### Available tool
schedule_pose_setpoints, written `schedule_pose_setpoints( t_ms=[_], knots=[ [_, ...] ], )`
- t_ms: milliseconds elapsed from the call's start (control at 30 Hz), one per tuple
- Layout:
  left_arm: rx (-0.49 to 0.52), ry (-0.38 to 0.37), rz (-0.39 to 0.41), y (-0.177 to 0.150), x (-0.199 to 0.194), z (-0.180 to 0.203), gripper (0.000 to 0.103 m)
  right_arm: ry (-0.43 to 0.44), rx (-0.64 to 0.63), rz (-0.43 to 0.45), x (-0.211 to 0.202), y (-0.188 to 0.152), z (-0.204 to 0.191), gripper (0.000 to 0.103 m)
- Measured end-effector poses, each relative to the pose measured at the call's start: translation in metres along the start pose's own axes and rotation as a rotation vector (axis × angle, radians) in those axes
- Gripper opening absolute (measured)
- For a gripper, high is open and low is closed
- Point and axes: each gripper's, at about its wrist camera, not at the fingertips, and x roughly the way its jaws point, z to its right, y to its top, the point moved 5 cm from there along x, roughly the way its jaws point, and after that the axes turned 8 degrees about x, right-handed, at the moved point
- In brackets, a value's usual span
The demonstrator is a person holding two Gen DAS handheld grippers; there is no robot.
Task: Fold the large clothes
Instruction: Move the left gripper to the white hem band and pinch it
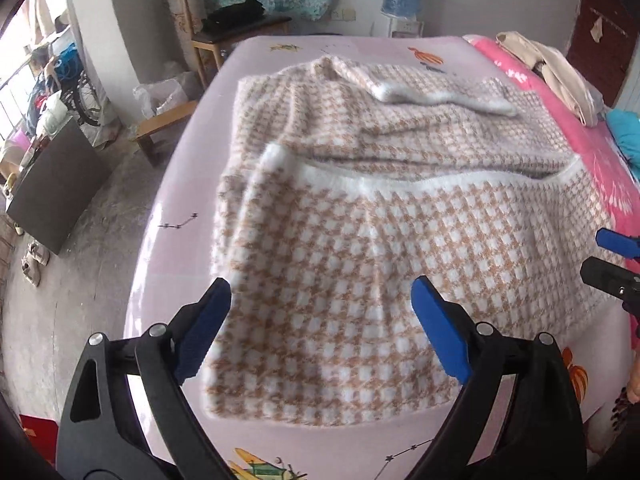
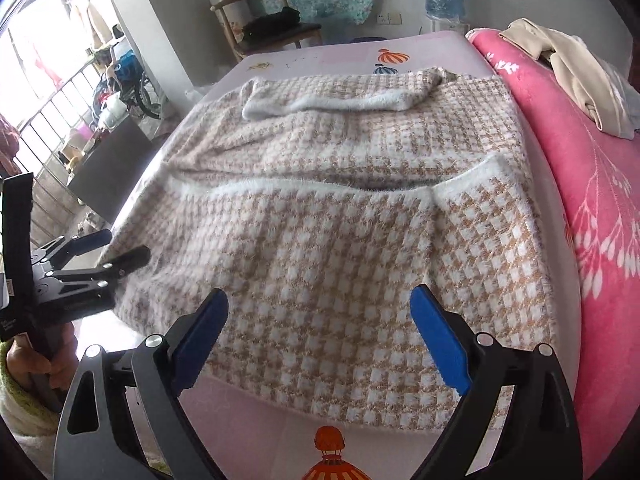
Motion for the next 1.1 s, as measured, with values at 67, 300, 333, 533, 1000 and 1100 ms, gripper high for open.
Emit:
schedule_pose_setpoints(
  t_ms=[67, 300, 333, 533, 1000, 1100],
  knots=[
    [-0.046, 0.007, 0.035, -0.004, -0.007, -0.017, 0.088, 0.006, -0.005, -0.004, 0.004, 0.0, -0.002, 0.09],
    [-0.176, -0.045, 0.071, 0.002, -0.001, -0.061, 0.065, 0.001, -0.009, -0.064, 0.035, -0.003, 0.0, 0.068],
    [-0.179, -0.059, 0.066, 0.004, 0.003, -0.063, 0.058, 0.006, 0.002, -0.077, 0.039, -0.005, 0.001, 0.068],
    [-0.145, -0.13, 0.02, 0.023, 0.034, -0.055, 0.041, 0.021, 0.02, -0.075, 0.043, -0.006, 0.003, 0.068],
    [-0.148, -0.304, 0.017, 0.043, 0.058, -0.048, 0.033, 0.021, 0.023, -0.079, 0.043, -0.007, 0.003, 0.068],
    [-0.173, -0.264, -0.05, 0.043, 0.075, -0.053, 0.033, 0.022, 0.019, -0.078, 0.043, -0.005, 0.004, 0.068]
  ],
)
